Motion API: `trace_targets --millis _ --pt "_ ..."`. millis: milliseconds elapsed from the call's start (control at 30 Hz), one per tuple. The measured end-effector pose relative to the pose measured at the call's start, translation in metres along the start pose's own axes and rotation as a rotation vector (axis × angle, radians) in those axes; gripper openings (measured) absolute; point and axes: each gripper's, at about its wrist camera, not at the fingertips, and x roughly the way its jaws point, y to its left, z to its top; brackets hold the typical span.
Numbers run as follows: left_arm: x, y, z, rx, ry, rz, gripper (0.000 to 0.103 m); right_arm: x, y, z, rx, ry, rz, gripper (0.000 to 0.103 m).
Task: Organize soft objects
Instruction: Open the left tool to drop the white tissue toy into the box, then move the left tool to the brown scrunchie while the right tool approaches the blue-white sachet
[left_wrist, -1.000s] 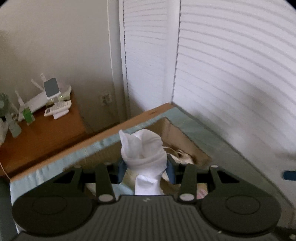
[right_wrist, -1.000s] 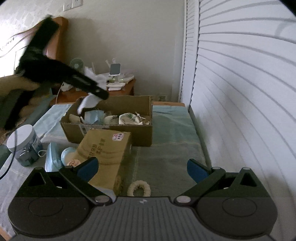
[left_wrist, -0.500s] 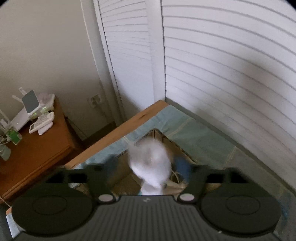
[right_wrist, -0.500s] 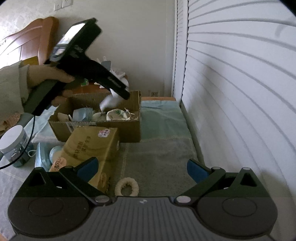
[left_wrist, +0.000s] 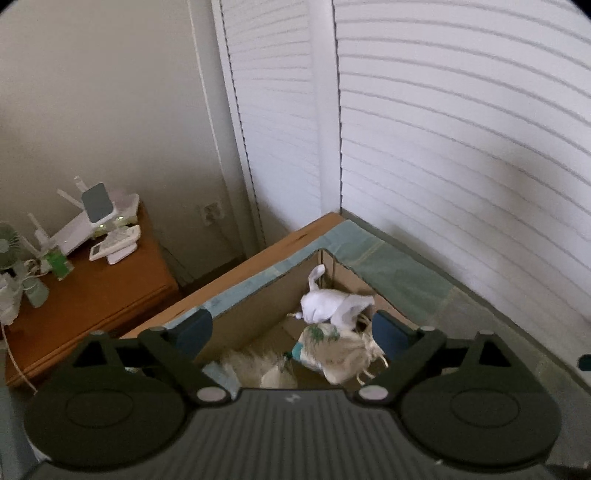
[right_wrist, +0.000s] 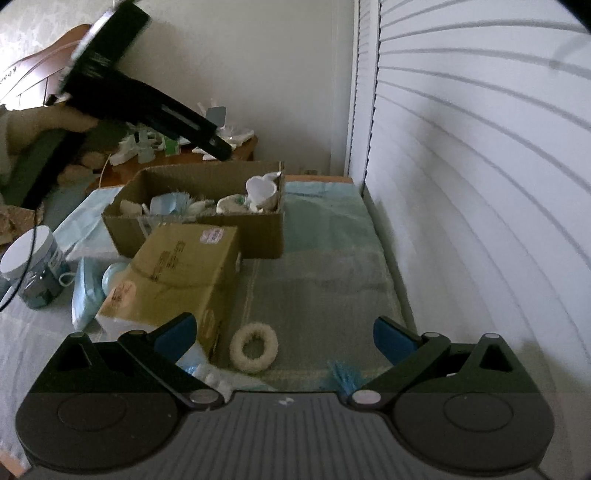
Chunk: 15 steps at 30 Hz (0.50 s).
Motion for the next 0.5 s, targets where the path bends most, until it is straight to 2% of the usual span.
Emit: trace_targets --millis 233,500 --pt "-0.046 -0.004 -0.027 -0.015 -0.035 0.012 0.094 0.003 0.01 -0.019 -0.037 0.054 0.003 0.103" --pt "-0.094 -0.013 -0.072 -0.034 -0.063 0.019 0.095 0.019 0.021 -0.044 -0.069 0.134 0.014 0.103"
